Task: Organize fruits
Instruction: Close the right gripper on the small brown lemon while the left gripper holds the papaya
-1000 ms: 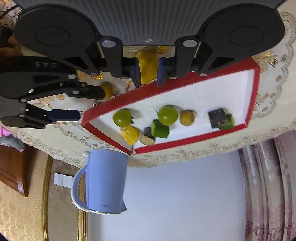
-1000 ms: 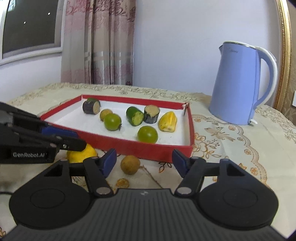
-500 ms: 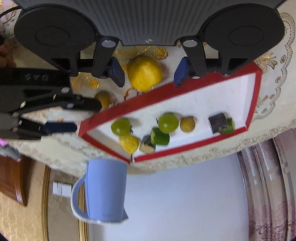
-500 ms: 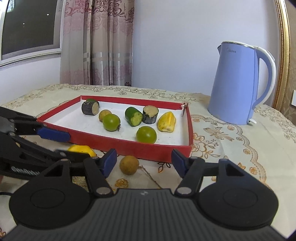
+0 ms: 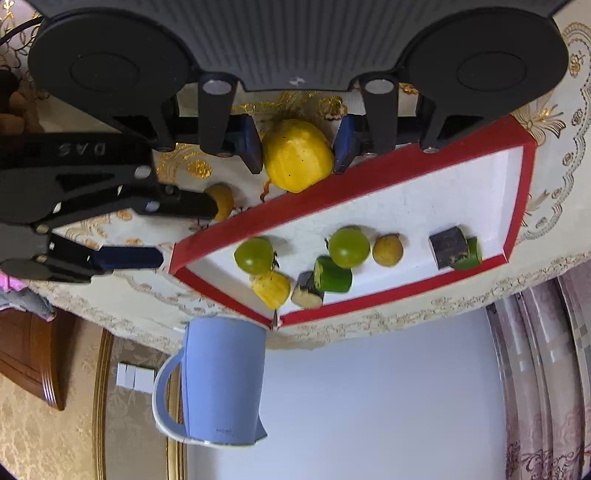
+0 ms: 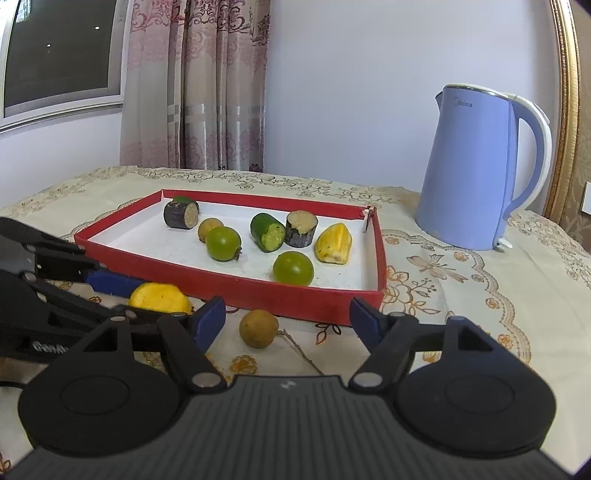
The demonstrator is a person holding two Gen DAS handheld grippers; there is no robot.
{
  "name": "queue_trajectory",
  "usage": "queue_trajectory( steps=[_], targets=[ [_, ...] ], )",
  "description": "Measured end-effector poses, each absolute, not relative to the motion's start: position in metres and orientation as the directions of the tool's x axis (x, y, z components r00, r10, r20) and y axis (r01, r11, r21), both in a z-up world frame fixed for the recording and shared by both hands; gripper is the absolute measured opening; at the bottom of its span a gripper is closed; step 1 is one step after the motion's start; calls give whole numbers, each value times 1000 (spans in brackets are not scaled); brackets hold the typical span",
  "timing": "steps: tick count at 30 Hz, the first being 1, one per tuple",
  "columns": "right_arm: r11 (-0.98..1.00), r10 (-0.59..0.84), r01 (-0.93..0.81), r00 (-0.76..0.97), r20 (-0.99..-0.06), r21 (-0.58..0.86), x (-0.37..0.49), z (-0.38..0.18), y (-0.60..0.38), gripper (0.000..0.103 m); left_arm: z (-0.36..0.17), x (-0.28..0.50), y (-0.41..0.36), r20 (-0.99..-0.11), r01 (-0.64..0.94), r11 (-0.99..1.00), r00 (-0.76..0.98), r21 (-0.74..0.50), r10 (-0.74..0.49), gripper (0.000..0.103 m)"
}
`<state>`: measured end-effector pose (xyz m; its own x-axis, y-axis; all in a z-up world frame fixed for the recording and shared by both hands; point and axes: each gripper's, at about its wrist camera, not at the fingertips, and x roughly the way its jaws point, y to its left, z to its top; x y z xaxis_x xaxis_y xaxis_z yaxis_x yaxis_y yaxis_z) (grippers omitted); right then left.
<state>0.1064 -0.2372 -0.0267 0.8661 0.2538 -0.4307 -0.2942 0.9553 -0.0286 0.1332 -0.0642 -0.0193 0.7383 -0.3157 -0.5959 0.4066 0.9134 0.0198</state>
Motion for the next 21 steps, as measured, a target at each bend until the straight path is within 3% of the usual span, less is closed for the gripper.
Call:
queue_trajectory(
  steps=[7,12,15,21],
  targets=[
    [943,269,-329,845,-463,-52,109,-30,-229,68,-4,133,-50,-544,352,936,785,-1,-296,40],
    [935,281,-351,820,-499,-51,116,-34,-224,55,-1,134,-46,-527,332,943,801,-2,-283,40],
    [929,297,-368,804,-516,-38,121,-35,-222,53,2,132,-43,-515,341,939,800,-30,-307,40],
    [925,302,-379,773,-557,-24,130,-41,-220,36,8,131,-36,-490,313,949,821,-42,-293,40]
  ],
)
